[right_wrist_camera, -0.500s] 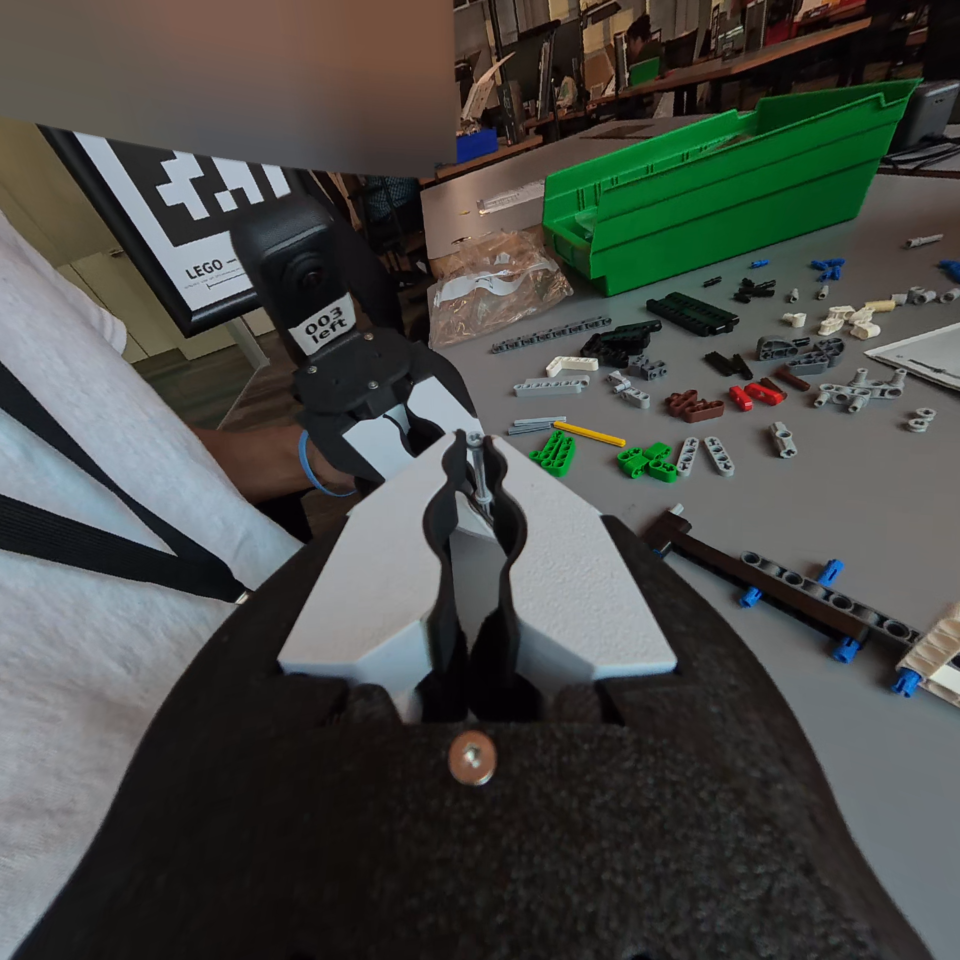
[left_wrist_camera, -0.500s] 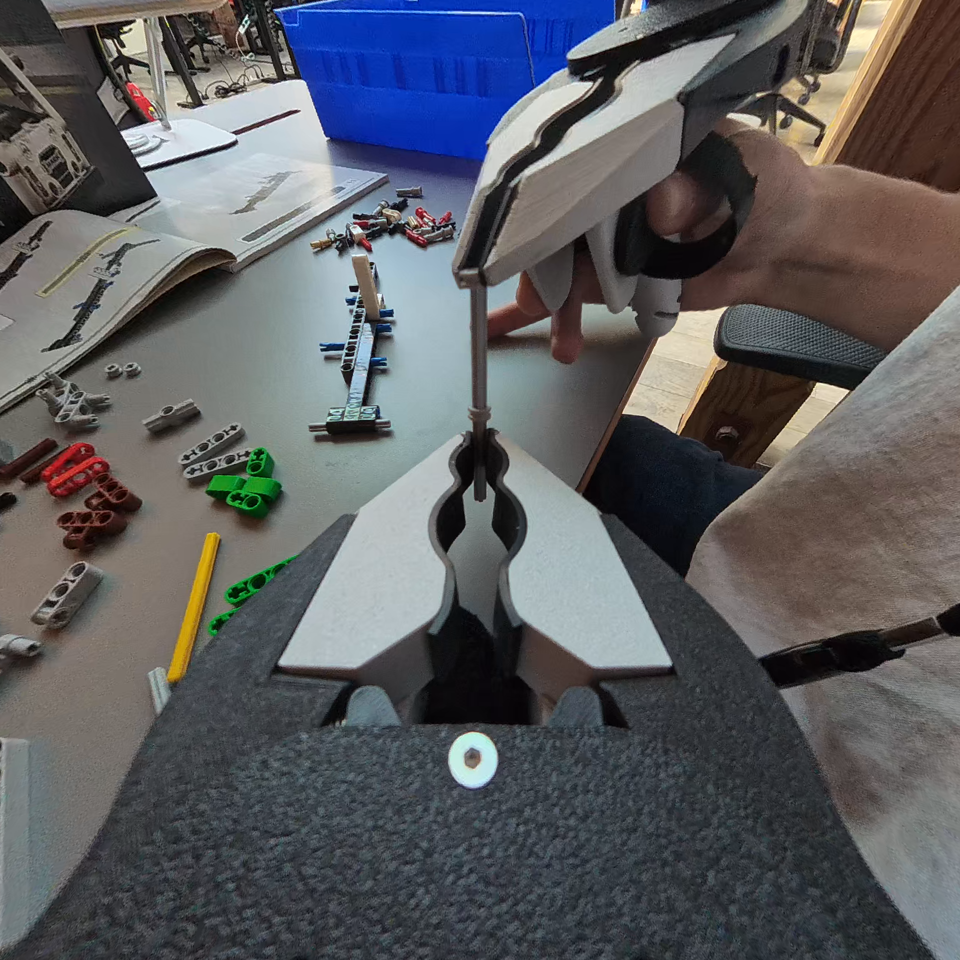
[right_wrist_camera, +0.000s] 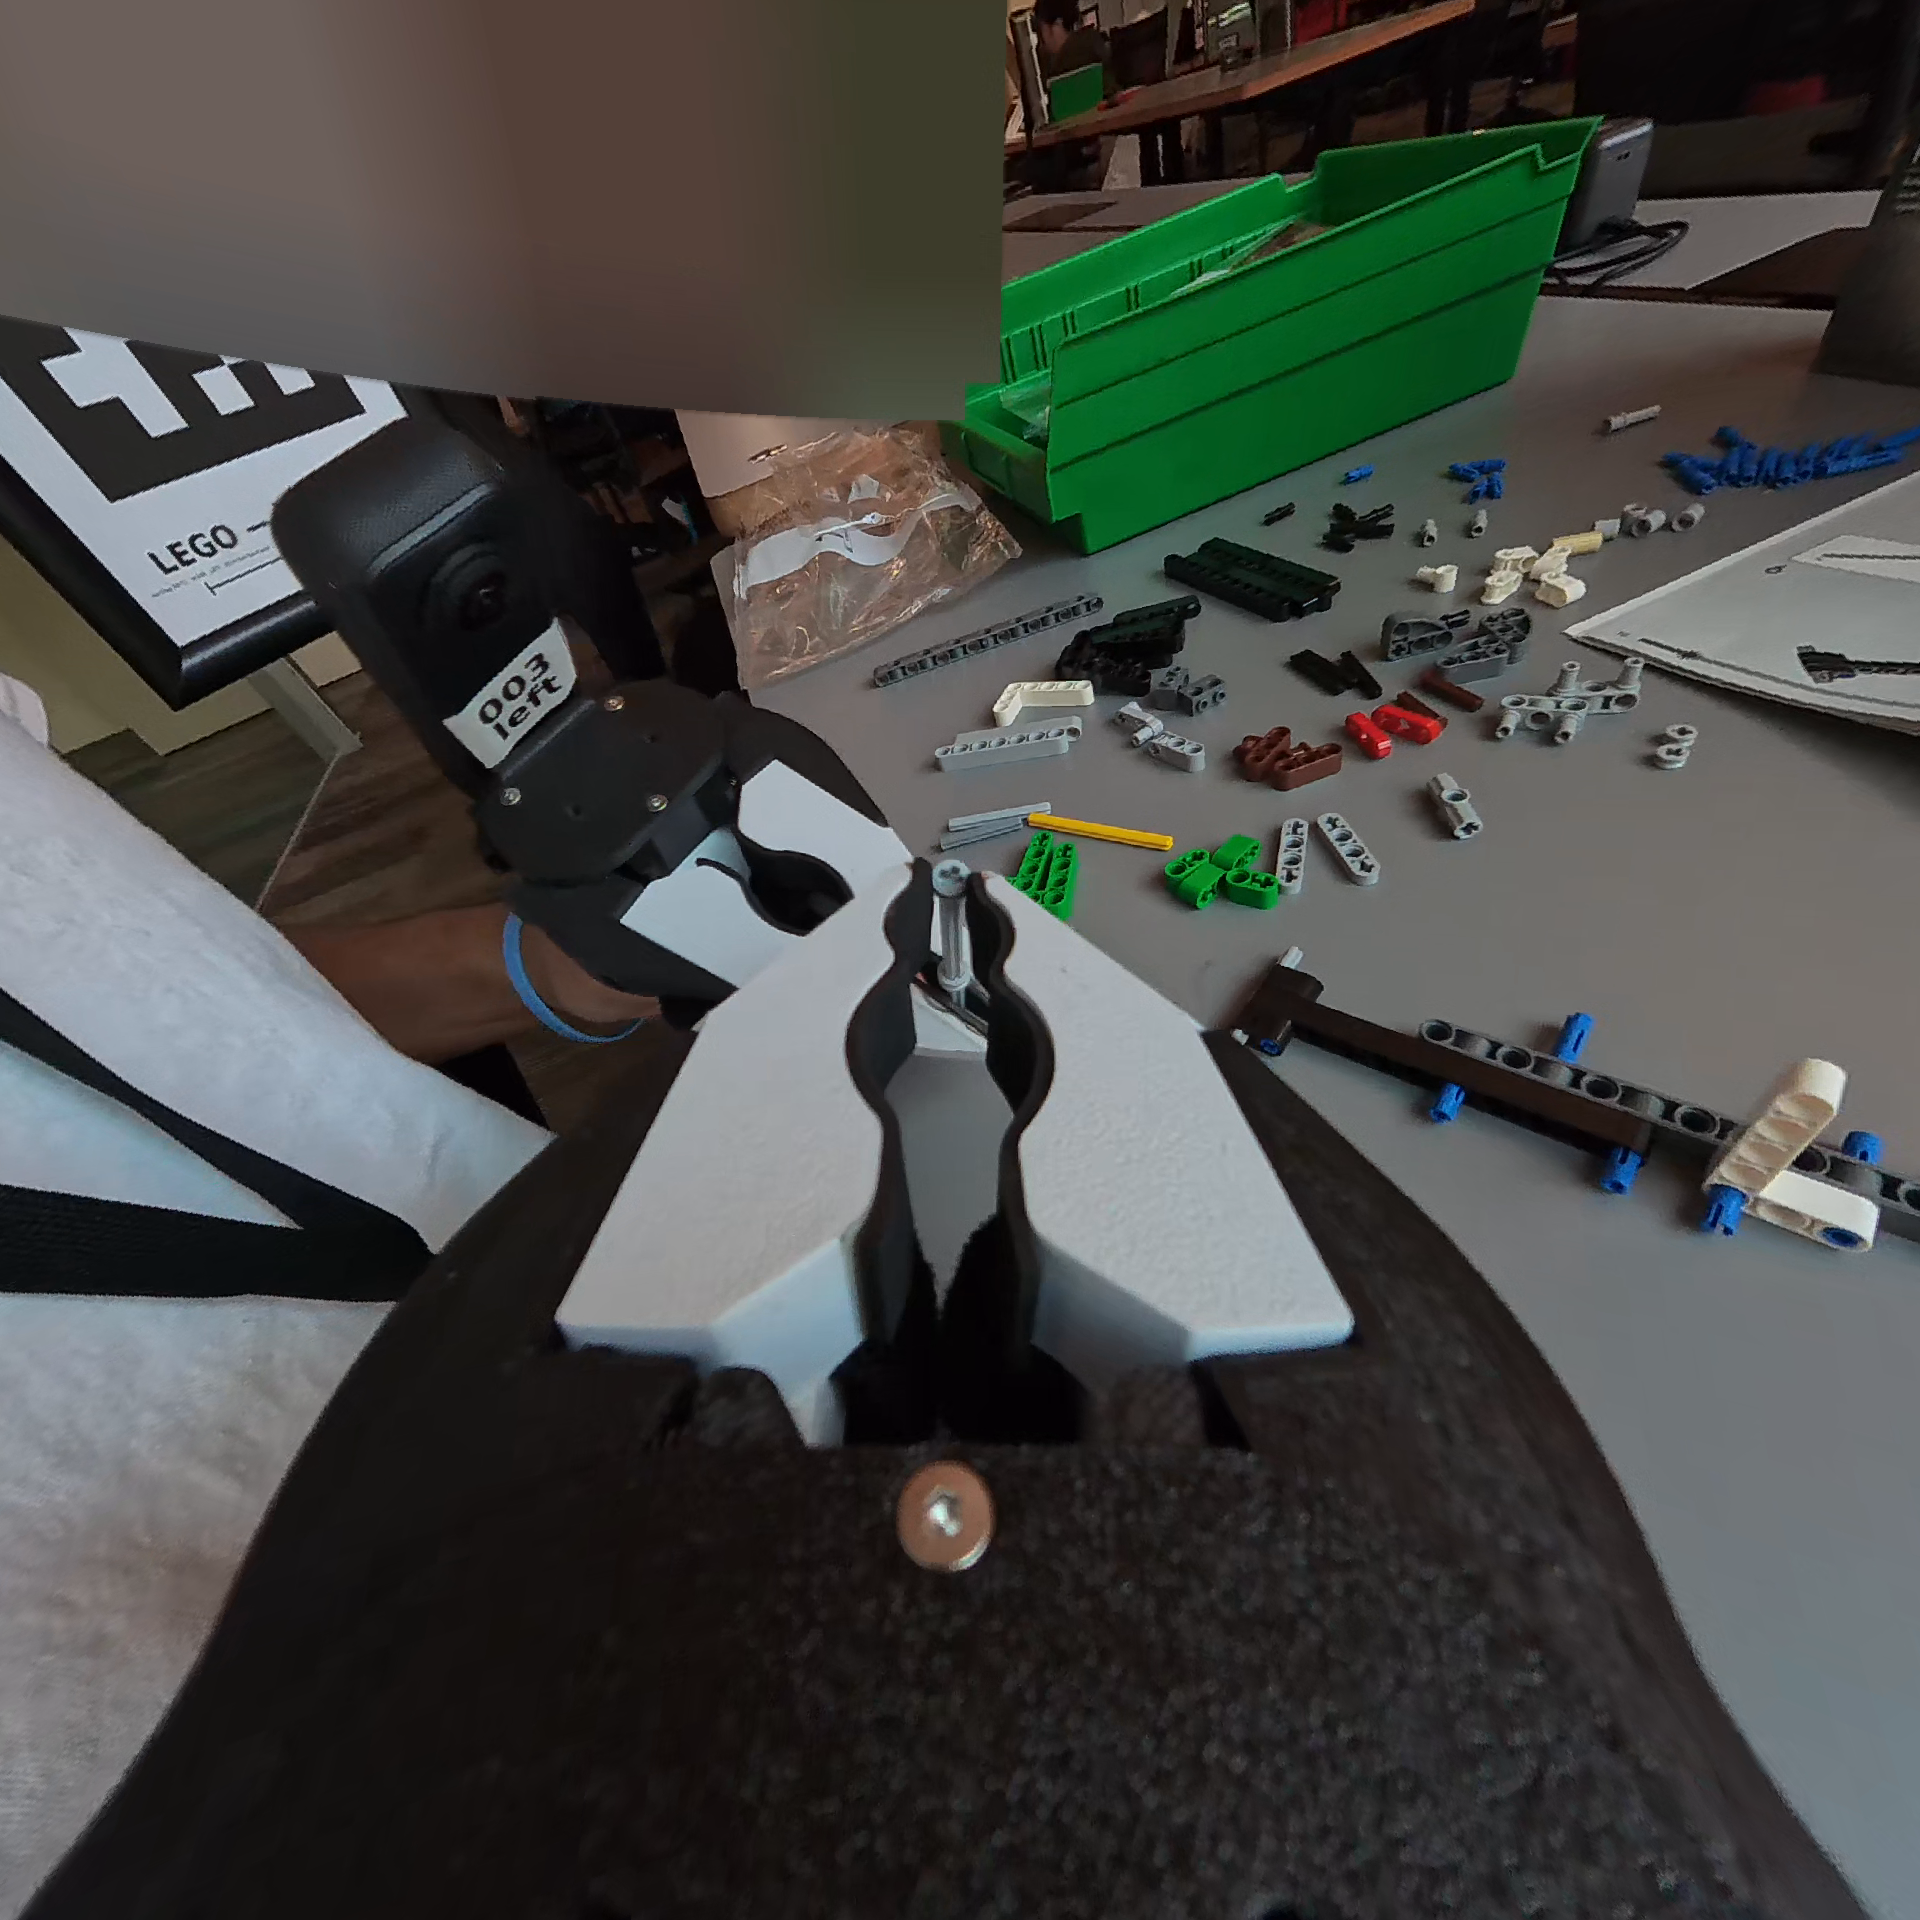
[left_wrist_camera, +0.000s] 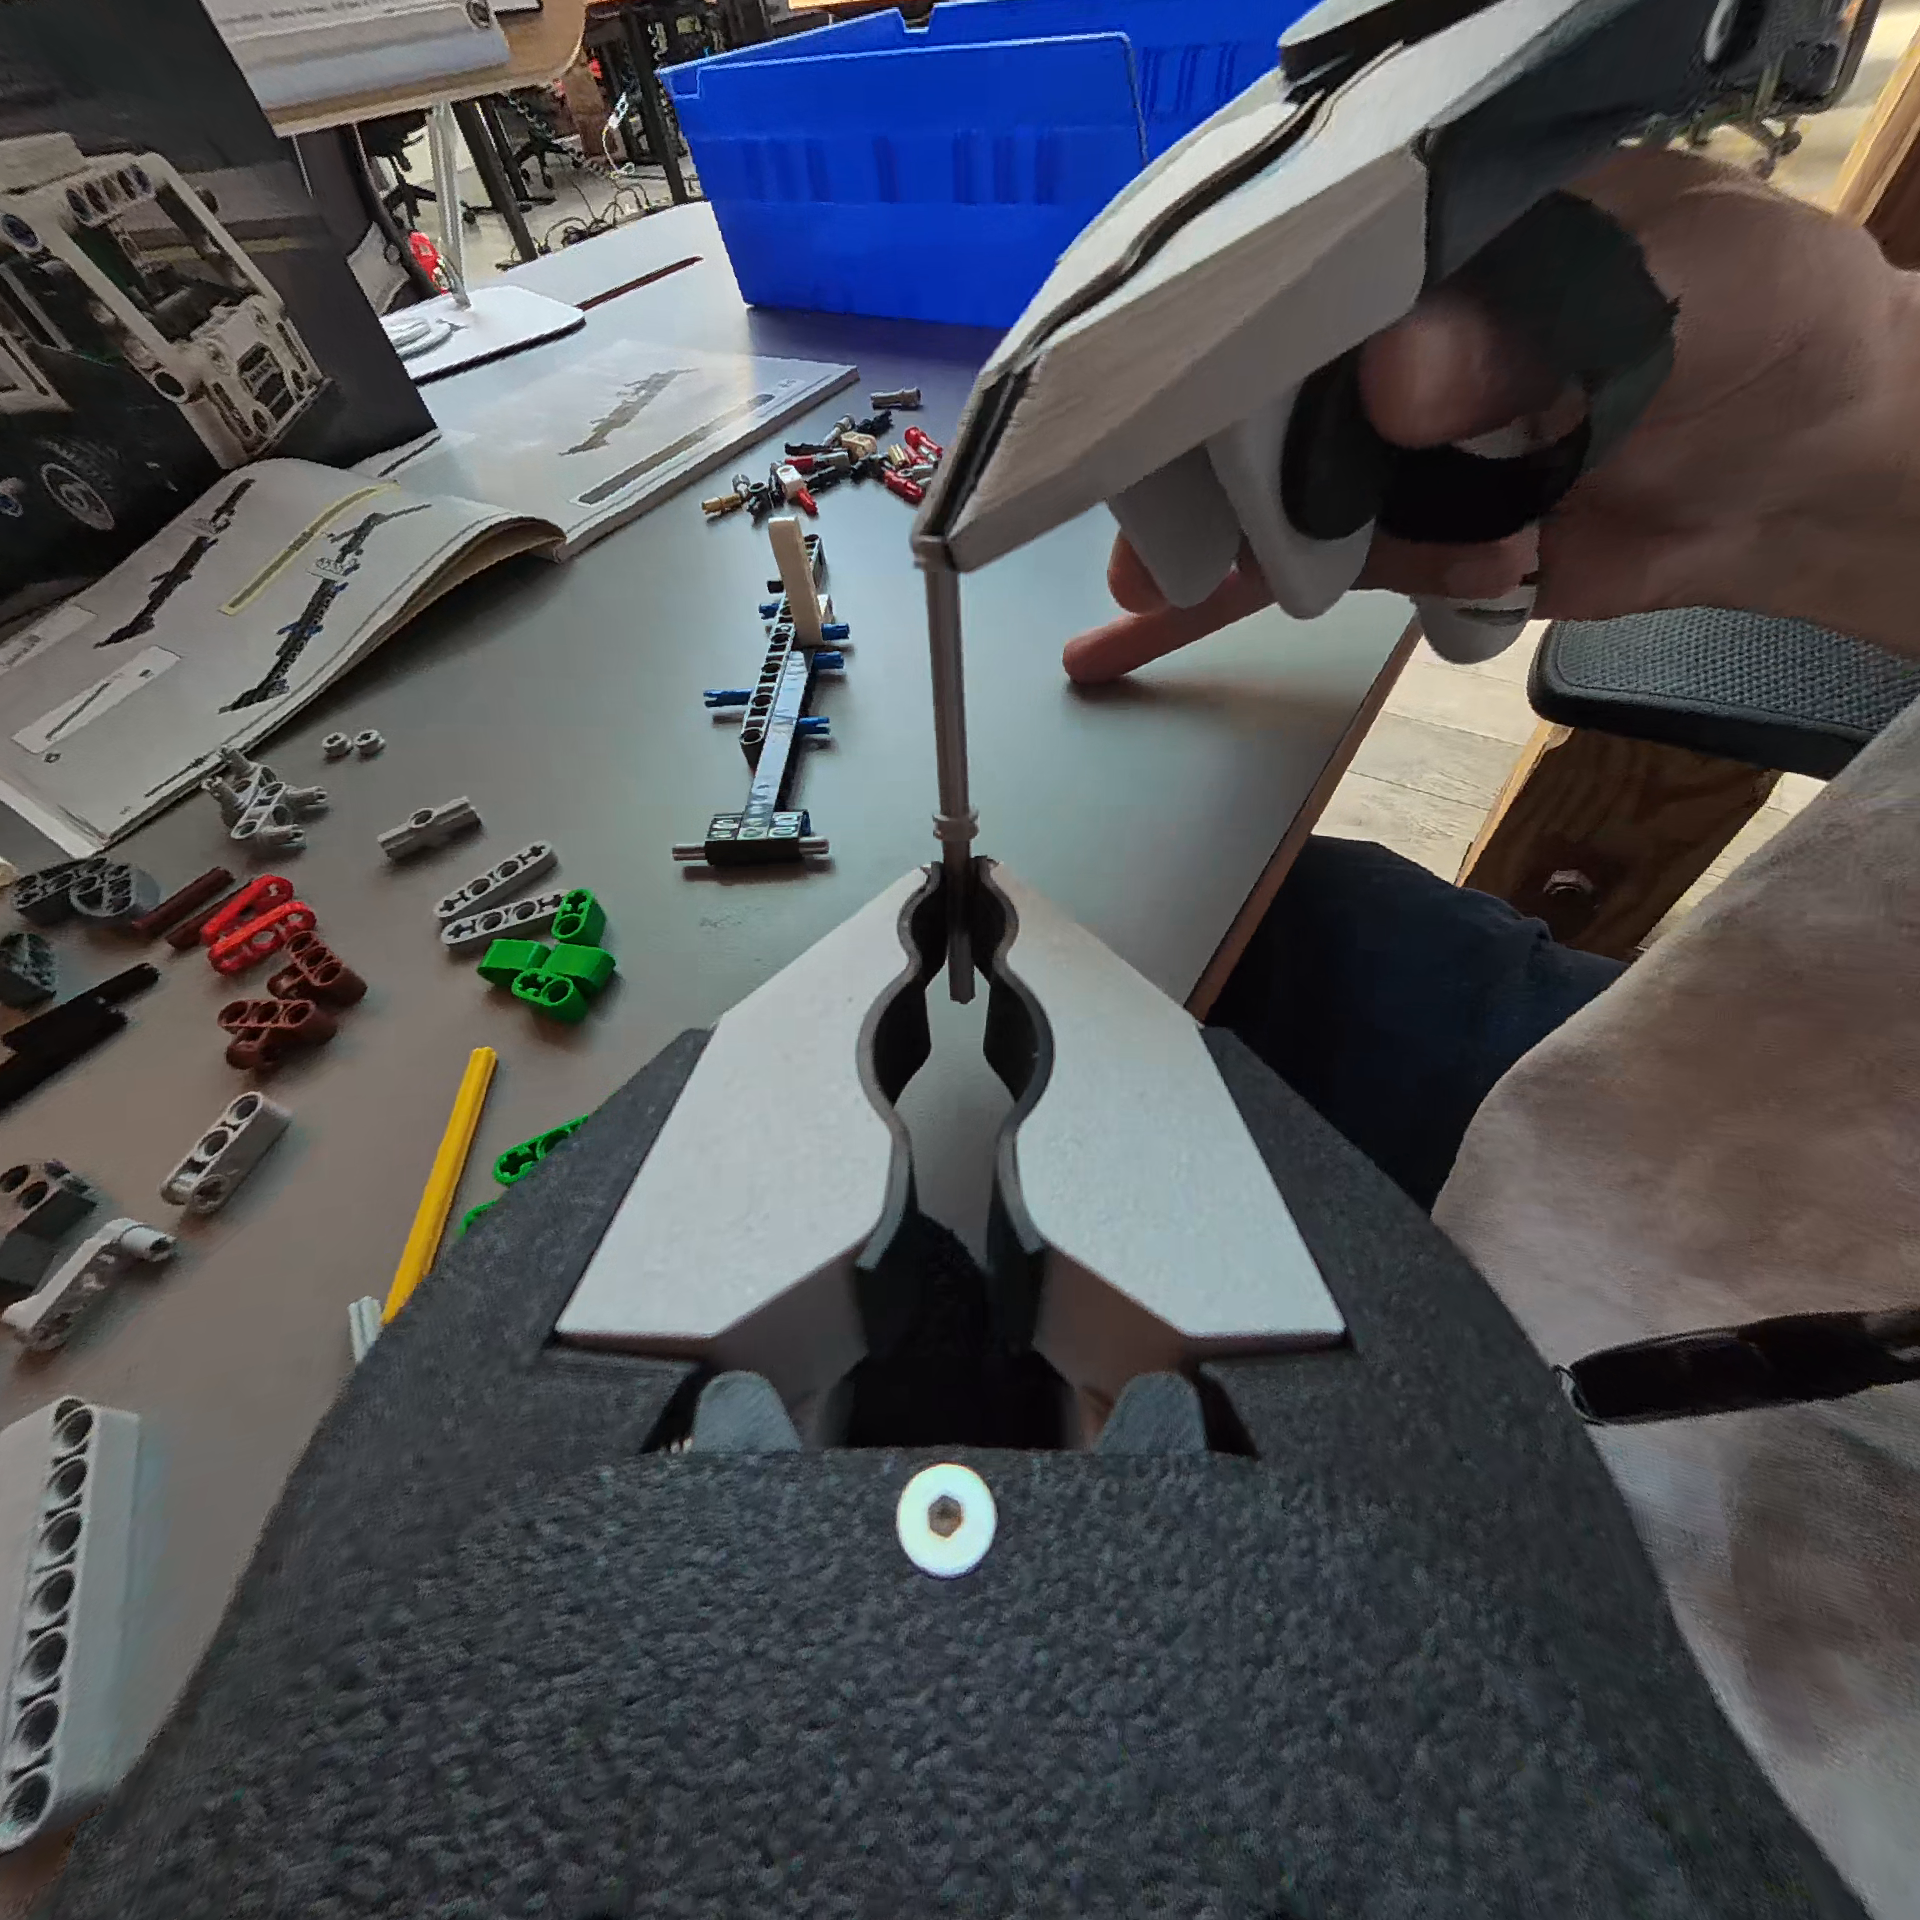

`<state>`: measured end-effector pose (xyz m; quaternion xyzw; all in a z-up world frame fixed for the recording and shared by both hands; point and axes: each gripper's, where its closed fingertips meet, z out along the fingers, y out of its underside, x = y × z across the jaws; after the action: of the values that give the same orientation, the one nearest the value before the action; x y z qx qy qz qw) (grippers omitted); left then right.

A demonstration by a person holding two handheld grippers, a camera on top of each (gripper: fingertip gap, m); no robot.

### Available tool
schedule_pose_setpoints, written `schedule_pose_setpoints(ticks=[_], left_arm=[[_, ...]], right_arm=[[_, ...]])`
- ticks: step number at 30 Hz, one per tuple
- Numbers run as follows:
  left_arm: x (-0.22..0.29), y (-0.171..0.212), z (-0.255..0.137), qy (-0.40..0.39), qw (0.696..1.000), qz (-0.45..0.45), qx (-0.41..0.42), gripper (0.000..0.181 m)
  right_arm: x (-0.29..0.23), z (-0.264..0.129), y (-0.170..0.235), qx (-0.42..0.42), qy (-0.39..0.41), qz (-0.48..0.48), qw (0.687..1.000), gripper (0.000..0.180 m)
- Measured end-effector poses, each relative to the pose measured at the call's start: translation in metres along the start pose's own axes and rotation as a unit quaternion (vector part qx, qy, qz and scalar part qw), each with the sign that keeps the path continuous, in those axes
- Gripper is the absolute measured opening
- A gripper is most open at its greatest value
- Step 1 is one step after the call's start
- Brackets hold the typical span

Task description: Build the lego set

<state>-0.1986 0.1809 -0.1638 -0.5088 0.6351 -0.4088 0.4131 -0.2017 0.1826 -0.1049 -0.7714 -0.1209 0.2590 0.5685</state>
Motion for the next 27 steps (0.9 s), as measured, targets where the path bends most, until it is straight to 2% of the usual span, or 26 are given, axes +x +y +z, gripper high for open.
schedule_pose_setpoints(ticks=[18,27], left_arm=[[0.0008,0.0054,0.0011,-0.004,1.000,0.009,-0.019,0.003],[0.0046,0.0067,0.0025,0.008,0.999,0.034,-0.032,0.003]], right_arm=[[-0.0015,0.0031,0.0069,-0.024,0.010,0.009,1.000,0.005],[-0.0050,0.0017,0.0105,-0.113,-0.011,0.025,0.993,0.004]])
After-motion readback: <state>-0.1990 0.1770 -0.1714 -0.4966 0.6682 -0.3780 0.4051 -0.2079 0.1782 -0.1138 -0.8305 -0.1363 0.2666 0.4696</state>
